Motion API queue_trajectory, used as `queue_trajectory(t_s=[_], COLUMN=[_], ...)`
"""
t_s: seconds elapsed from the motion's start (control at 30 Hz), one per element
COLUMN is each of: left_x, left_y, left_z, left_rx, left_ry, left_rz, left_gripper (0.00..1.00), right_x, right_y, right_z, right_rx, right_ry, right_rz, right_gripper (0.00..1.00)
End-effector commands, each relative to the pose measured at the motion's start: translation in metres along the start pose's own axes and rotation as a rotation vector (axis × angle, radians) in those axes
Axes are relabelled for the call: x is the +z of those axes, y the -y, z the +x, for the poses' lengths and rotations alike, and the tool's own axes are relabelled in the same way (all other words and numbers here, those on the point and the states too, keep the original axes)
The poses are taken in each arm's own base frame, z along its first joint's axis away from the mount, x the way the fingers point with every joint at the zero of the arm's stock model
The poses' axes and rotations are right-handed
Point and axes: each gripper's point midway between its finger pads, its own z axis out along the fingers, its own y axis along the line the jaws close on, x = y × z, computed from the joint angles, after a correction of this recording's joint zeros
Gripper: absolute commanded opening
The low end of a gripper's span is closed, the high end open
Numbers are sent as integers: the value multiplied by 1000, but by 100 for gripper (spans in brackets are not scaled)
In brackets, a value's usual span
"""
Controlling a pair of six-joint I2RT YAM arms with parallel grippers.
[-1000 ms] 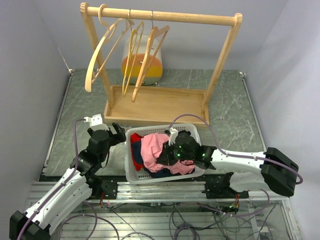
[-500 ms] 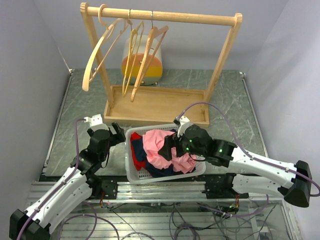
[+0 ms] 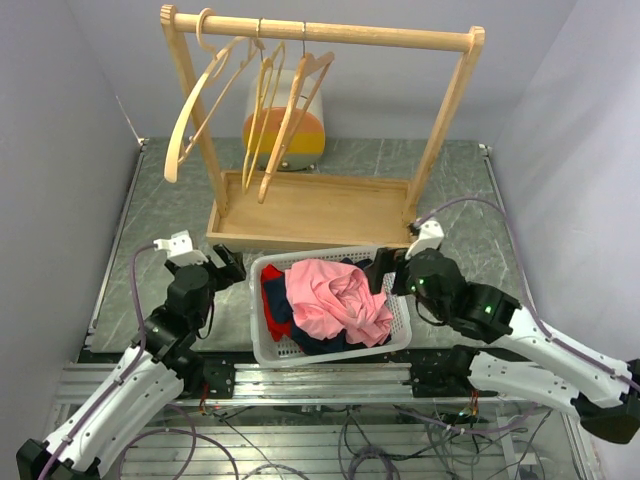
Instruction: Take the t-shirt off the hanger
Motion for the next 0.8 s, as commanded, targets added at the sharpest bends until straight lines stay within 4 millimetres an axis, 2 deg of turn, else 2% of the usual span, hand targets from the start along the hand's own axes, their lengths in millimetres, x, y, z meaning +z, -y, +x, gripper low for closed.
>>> queue_trajectory(t_s=[0.0, 0.17, 0.23, 0.37, 0.47, 0.6, 0.77], left_x=[5, 14, 16, 20, 22, 28, 33], left_y=[-7, -9, -11, -12, -15, -18, -20], left_z=[-3, 4, 4, -2, -3, -3, -1], left_rx=[5, 46, 52, 44, 44, 43, 47], left_ry=[11, -26, -25, 14, 30, 42, 37], left_rz=[-55, -93, -113, -120, -135, -157, -163], left_gripper=[100, 100, 100, 100, 100, 100, 100], right_x=[-7, 7, 14, 24, 23, 18, 13], right_y=[69, 128, 160, 212, 251, 283, 288], right_z=[-33, -45, -51, -45, -36, -23, -18], right_rx=[65, 116, 164, 283, 376, 489, 504], right_ry=[131, 136, 140, 143, 161, 189, 213], right_rz=[292, 419, 464, 483, 517, 538, 573], right_gripper=[100, 100, 100, 100, 100, 100, 100])
